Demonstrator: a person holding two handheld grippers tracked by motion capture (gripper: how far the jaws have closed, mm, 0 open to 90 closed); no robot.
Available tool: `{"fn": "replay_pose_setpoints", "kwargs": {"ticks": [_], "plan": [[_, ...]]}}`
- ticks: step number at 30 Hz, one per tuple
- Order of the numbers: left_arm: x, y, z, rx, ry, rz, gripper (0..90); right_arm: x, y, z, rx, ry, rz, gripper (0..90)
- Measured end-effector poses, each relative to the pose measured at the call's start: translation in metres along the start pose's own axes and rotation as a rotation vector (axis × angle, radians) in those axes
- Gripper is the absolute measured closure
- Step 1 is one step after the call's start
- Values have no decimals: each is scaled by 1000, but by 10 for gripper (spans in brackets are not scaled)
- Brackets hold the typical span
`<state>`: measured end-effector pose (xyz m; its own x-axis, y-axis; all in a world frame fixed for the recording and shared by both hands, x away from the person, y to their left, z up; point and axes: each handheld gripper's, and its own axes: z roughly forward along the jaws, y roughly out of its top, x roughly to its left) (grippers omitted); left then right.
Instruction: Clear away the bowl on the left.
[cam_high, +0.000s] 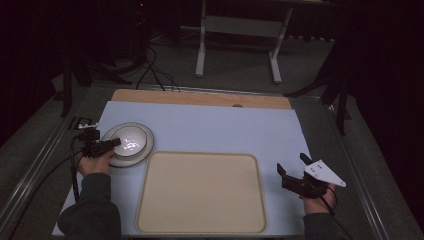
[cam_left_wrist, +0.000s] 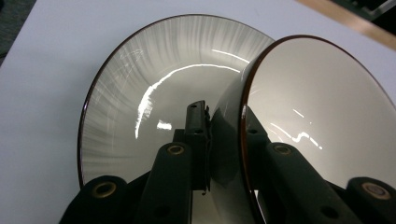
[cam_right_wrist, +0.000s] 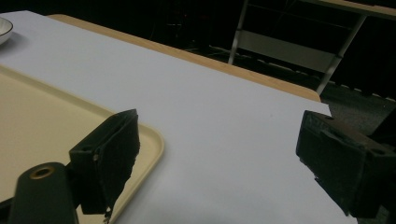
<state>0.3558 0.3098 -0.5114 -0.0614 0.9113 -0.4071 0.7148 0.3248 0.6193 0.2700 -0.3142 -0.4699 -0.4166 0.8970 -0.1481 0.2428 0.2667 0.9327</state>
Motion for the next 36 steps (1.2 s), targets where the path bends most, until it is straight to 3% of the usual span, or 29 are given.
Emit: {"fn": "replay_pose_setpoints", "kwargs": {"ticks": [13, 23, 36], "plan": [[3, -10, -6, -55, -13, -55, 794, 0, 0, 0, 1, -3, 4, 131], [1, -12, -11, -64, -21, -32, 793, -1, 0, -1, -5, -3, 5, 131], [-4, -12, -27, -101, -83, -36, 792, -3, 0, -2, -9, -8, 11, 132]]}}
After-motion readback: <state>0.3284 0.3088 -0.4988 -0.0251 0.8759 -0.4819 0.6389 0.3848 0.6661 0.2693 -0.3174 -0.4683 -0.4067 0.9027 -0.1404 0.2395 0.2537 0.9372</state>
